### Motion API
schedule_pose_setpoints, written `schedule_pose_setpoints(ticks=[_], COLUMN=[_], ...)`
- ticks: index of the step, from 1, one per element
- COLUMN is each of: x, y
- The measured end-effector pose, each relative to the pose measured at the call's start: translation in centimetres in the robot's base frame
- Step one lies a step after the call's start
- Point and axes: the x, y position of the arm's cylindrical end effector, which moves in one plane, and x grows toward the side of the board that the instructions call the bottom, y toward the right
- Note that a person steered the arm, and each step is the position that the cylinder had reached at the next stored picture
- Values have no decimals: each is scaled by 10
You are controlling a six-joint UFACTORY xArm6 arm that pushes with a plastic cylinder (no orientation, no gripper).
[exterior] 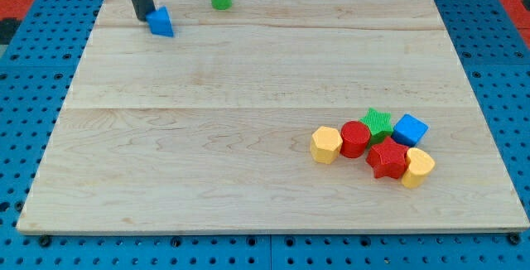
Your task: Slide the blue cube to the top center
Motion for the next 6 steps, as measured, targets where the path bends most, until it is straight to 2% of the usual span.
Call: schedule_pose_setpoints(ticks=[1,2,3,4,5,6], x=[36,36,30,-2,21,25], y=[34,87,-3,-2,106,87])
